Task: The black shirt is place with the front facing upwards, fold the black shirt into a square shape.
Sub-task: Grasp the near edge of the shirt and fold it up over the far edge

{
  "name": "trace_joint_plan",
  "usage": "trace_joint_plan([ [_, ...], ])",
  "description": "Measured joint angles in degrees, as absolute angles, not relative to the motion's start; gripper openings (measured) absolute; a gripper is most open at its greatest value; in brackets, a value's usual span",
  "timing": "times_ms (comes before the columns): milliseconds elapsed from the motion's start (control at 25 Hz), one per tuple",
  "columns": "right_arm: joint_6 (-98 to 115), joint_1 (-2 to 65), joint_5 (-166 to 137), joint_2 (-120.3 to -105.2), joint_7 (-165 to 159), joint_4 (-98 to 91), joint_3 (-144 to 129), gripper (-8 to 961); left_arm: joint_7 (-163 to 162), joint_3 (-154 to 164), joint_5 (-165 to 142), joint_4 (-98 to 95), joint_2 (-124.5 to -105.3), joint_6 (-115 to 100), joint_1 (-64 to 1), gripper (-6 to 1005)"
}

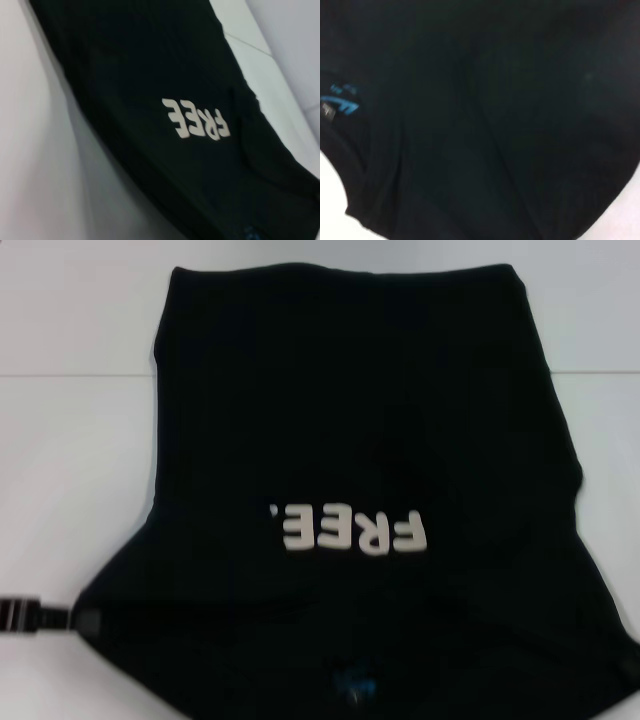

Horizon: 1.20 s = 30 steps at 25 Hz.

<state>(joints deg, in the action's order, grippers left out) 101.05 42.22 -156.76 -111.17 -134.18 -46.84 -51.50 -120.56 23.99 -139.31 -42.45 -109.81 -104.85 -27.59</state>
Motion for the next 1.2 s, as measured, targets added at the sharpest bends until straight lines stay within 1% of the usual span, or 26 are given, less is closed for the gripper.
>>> trace_joint_plan([
  [160, 106.7, 40.92, -156.78, -111.14, -129.31, -46.85, -51.48, 32, -120.29, 26.18, -141.82, -42.18, -109.8, -111.13, -26.61, 25],
  [400, 112.8, 38.89, -156.8, -112.46, -123.56, -46.32, -51.73, 32, -119.14, 32.26, -147.53, -41.91, -110.82, -116.97, -25.59, 24],
  [560, 112.64, 38.38, -156.7, -112.71, -121.72, -44.17, -51.16, 32, -117.63, 33.54, -147.98, -39.76, -110.72, -117.27, -25.57, 25],
  [680, 110.64, 38.67, -156.38, -112.36, -121.34, -42.22, -48.78, 31, -117.27, 32.28, -147.27, -39.33, -110.63, -116.91, -26.68, 25],
  [840, 107.59, 39.03, -156.28, -111.9, -121.35, -41.38, -41.95, 31, -118.47, 25.17, -147.07, -39.28, -110.37, -115.43, -30.33, 25],
  [1080, 101.32, 40.08, -155.0, -110.29, -124.25, -40.84, -25.67, 31, -124.32, 11.46, -146.04, -39.03, -109.53, -107.51, -36.08, 26],
  [1200, 97.2, 39.97, -150.08, -109.97, -126.41, -40.74, -22.32, 31, -126.89, 10.01, -142.33, -38.85, -109.81, -101.46, -37.44, 27],
])
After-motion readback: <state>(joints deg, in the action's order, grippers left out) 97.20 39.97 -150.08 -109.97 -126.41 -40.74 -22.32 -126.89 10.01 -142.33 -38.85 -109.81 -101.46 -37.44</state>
